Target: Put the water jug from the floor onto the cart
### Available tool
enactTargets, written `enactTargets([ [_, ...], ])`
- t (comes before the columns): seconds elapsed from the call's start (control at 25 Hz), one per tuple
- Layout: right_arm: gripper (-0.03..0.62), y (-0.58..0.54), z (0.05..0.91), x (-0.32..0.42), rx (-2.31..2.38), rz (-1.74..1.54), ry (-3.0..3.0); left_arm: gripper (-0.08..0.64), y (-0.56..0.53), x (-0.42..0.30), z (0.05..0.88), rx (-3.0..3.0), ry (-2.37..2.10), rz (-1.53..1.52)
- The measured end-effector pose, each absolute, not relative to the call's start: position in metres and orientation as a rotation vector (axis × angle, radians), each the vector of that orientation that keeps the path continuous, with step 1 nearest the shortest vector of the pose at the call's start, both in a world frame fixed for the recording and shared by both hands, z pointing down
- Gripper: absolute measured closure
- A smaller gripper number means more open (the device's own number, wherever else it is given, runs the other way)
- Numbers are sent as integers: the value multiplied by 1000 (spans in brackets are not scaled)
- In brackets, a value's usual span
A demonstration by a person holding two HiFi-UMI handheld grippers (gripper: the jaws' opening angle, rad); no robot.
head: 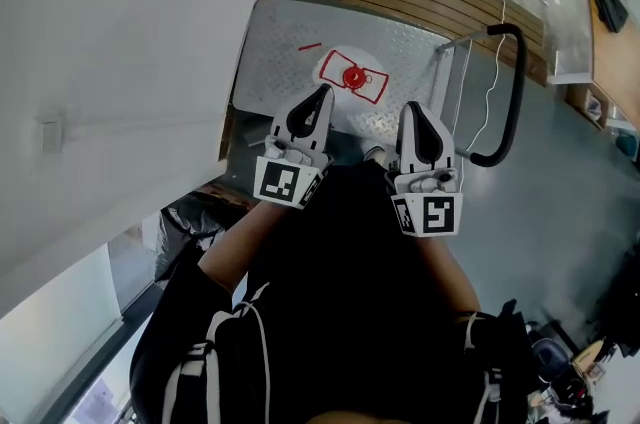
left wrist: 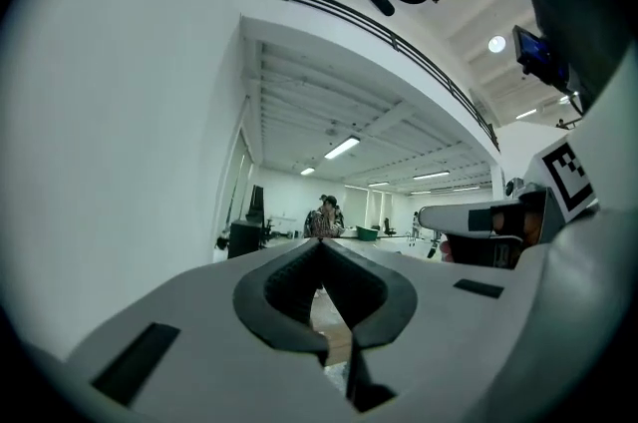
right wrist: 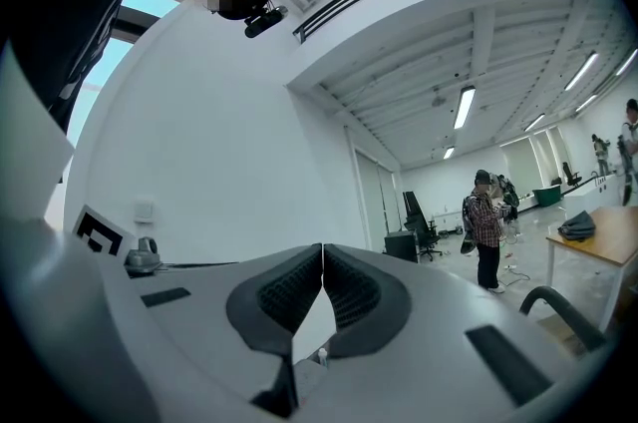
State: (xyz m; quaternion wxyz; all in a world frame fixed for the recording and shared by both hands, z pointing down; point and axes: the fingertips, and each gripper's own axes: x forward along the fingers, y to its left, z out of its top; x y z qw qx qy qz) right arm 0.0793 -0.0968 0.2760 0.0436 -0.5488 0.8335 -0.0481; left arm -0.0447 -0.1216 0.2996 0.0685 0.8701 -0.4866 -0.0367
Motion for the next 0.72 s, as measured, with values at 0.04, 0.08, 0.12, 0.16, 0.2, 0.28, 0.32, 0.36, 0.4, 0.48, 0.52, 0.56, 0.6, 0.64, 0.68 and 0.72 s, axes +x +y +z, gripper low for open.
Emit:
enactTargets([
  [0.04,574,-98,275,74,-1677,-144,2548,543,-122,-51,296,2628,-1485,-125],
  [0.08,574,-99,273,69,-1677,-140,2549,543,-123,-56,294,2633,-1500,-137],
  [0.12,574,-100,272,64,-1678,-134,2550,543,-123,-62,291,2637,-1511,-148],
  [0.16,575,-101,271,59,-1680,-129,2553,543,-124,-67,289,2643,-1517,-156],
  [0.2,575,-101,272,53,-1682,-125,2556,543,-123,-72,288,2652,-1519,-160],
  [0.28,575,-102,273,42,-1683,-120,2564,543,-121,-80,289,2674,-1514,-159],
  [0.32,575,-103,274,37,-1684,-120,2566,543,-121,-84,289,2683,-1512,-159],
  [0.36,575,-104,275,34,-1686,-120,2567,543,-121,-87,288,2689,-1509,-160],
  [0.4,575,-105,276,31,-1691,-121,2566,543,-121,-89,288,2693,-1505,-162],
  [0.48,575,-108,276,27,-1703,-119,2562,543,-123,-94,286,2699,-1498,-171],
  [0.52,575,-109,276,25,-1709,-116,2560,543,-124,-97,285,2702,-1495,-175],
  [0.56,575,-110,276,23,-1714,-112,2560,543,-124,-99,284,2707,-1492,-177],
  [0.6,575,-110,276,21,-1720,-108,2562,543,-125,-100,284,2712,-1488,-177],
  [0.64,575,-111,276,19,-1727,-105,2564,543,-126,-101,285,2715,-1483,-176],
  [0.68,575,-111,277,17,-1736,-103,2566,543,-127,-103,285,2718,-1477,-176],
  [0.72,575,-112,277,16,-1743,-101,2566,543,-128,-104,285,2719,-1472,-177],
])
